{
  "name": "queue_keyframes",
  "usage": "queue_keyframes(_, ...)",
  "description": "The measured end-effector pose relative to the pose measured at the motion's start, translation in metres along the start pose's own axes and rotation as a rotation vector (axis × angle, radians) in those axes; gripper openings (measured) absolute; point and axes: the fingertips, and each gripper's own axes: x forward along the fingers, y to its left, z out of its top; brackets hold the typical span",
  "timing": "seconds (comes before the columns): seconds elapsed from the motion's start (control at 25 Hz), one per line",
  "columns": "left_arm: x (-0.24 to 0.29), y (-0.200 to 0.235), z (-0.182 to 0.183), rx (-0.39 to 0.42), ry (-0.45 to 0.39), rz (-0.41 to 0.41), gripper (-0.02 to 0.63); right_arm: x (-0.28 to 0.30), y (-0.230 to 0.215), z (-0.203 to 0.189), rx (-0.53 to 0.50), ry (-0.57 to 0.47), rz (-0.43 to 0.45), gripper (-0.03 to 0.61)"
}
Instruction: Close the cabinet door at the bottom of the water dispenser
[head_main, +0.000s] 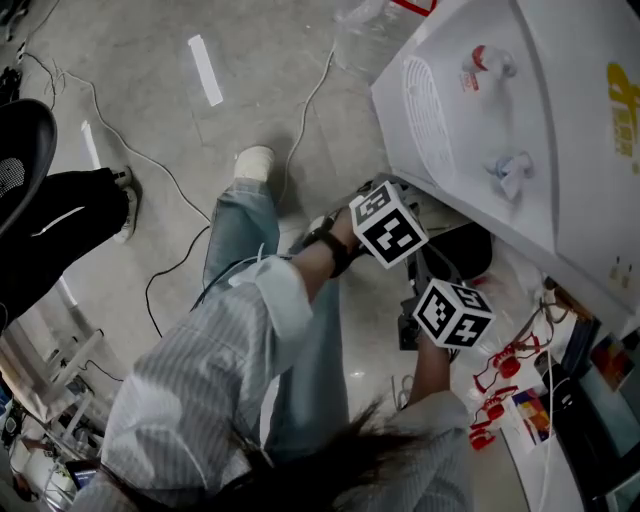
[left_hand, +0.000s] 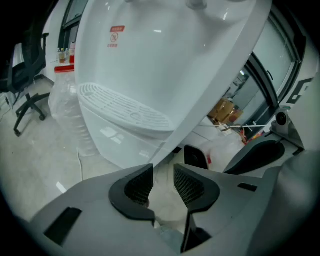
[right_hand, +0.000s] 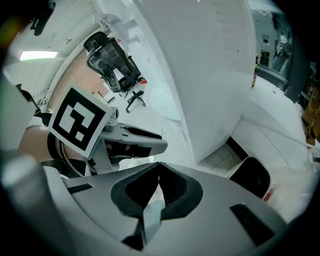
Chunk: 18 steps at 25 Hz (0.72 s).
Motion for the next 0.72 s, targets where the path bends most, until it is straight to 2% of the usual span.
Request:
queue_keyframes(0.28, -0.067, 0.012, -0.002, -0.053, -0.011, 0.053, 0.133, -0.017, 0.040, 0.032, -0.047, -0.040, 0.039, 0.014)
queue_keyframes(0.56, -0.145, 0.025, 0.000, -0.127, -0.071, 0.103, 0.133, -0.034, 0.087, 0.054, -0.090, -0.049, 0.075, 0.014)
queue_keyframes(0.72, -0.194, 0.027, 0.009, -0.168, -0.113, 0.120, 0.132, -0.054, 0.120, 0.085, -0.122, -0.076, 0.087, 0.014)
